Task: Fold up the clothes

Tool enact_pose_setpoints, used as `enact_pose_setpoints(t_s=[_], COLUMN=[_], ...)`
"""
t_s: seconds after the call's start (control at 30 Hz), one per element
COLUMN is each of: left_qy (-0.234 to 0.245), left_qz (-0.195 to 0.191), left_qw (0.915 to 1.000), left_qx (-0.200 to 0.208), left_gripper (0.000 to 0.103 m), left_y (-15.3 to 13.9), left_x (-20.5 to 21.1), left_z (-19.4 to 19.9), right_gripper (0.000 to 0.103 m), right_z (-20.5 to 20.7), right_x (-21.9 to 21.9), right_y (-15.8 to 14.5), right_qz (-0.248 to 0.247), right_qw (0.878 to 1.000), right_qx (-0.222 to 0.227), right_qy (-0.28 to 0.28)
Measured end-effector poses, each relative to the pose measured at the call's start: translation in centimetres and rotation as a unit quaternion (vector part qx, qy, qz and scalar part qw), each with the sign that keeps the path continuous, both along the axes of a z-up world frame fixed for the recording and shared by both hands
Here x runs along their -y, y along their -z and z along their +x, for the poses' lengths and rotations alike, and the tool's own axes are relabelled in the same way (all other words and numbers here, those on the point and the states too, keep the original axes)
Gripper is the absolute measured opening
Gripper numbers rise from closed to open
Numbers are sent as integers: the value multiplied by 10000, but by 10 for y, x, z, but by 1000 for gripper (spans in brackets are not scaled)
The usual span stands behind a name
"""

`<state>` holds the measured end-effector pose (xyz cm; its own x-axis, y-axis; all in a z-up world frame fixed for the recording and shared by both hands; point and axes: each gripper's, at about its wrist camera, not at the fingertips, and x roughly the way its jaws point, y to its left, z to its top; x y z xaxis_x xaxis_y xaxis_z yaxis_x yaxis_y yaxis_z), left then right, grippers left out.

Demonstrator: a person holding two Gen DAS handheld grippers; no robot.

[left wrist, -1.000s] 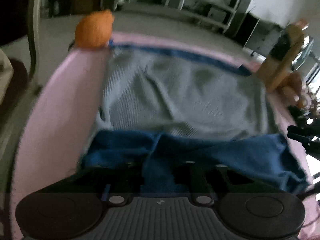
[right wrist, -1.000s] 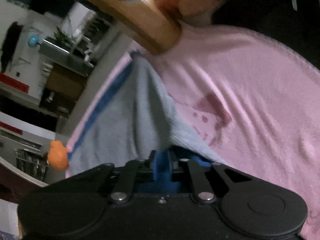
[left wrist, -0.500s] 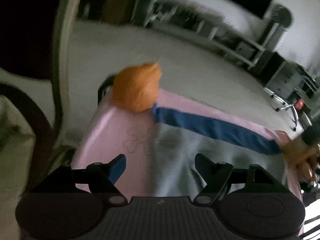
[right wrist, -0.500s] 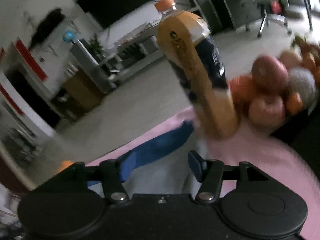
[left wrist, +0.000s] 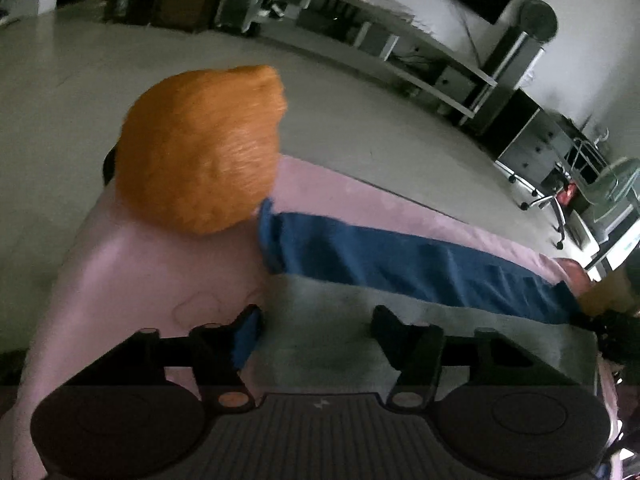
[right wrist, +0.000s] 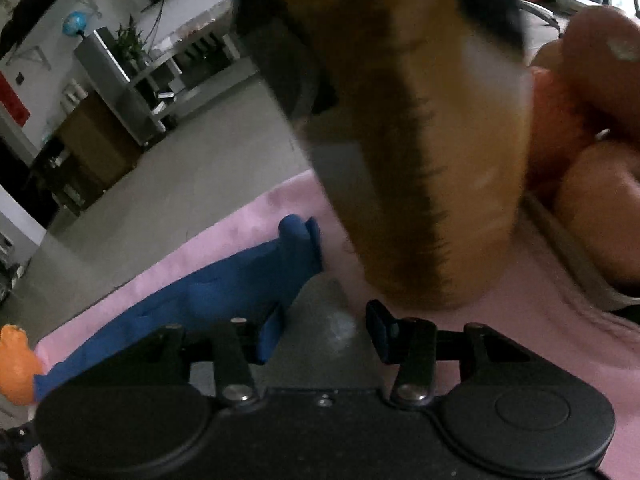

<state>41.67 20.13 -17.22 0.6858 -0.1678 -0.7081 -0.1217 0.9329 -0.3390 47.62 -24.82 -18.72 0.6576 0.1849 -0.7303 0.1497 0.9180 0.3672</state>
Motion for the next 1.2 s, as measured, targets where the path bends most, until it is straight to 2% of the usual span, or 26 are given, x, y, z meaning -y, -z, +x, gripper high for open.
enact_pose_setpoints(t_s=[0.03,0.07,0.1,0.2,0.33,0.4,0.5,0.6,0.67,0.77,0.8,0.83,0.87,0.9,0.97,1.03,1.07,1.13,1.2], left_qy=[-12,-20,-27,-55,-101,-102,-78,-8,106,310,358,405,321,154,-179,-362,-435,-581,-594], left_qz=[103,233,379,829,1438,1691,1822,1757,1673,1562,1527,1492,1388,1239,939,633,479,170,-10], left_qw=[9999,9997,9992,9962,9878,9823,9768,9745,9753,9809,9825,9839,9862,9889,9926,9955,9966,9976,9981], left_qx=[32,64,96,270,592,795,1123,1398,1437,1119,1009,899,840,812,755,606,520,347,137], left_gripper=[44,30,7,7,7,7,7,7,7,23,30,32,32,32,35,37,38,40,41], left_y=[-1,-4,-8,-26,-57,-80,-115,-143,-150,-140,-135,-130,-126,-122,-115,-108,-106,-100,-93], left_x=[5,10,15,29,47,57,67,72,72,58,51,45,37,28,11,7,7,6,13], left_z=[1,0,0,-9,-30,-51,-95,-153,-196,-272,-297,-323,-339,-350,-371,-366,-360,-348,-336], right_gripper=[35,26,20,18,17,17,16,14,14,14,20,36,47,55,55,56,56,56,56], right_z=[-1,-2,-4,-15,-44,-59,-91,-138,-179,-245,-265,-286,-308,-330,-348,-349,-346,-338,-332], right_x=[-3,-4,-6,-9,-14,-16,-16,-8,2,25,34,45,59,75,107,132,138,140,132], right_y=[-1,-2,-3,-18,-54,-73,-105,-138,-156,-161,-160,-154,-145,-134,-113,-94,-86,-76,-66], right_qz=[-57,-124,-190,-315,-409,-448,-415,-361,-326,-161,-86,23,156,308,804,1653,1927,2195,2090], right_qw=[10000,9999,9998,9989,9971,9959,9947,9926,9906,9898,9900,9905,9911,9916,9919,9827,9776,9718,9752], right_qx=[46,79,112,349,615,743,877,1087,1252,1323,1307,1268,1211,1168,983,718,630,532,388], right_qy=[1,7,14,-29,-168,-238,-326,-392,-437,-502,-530,-541,-539,-453,-61,424,562,671,616])
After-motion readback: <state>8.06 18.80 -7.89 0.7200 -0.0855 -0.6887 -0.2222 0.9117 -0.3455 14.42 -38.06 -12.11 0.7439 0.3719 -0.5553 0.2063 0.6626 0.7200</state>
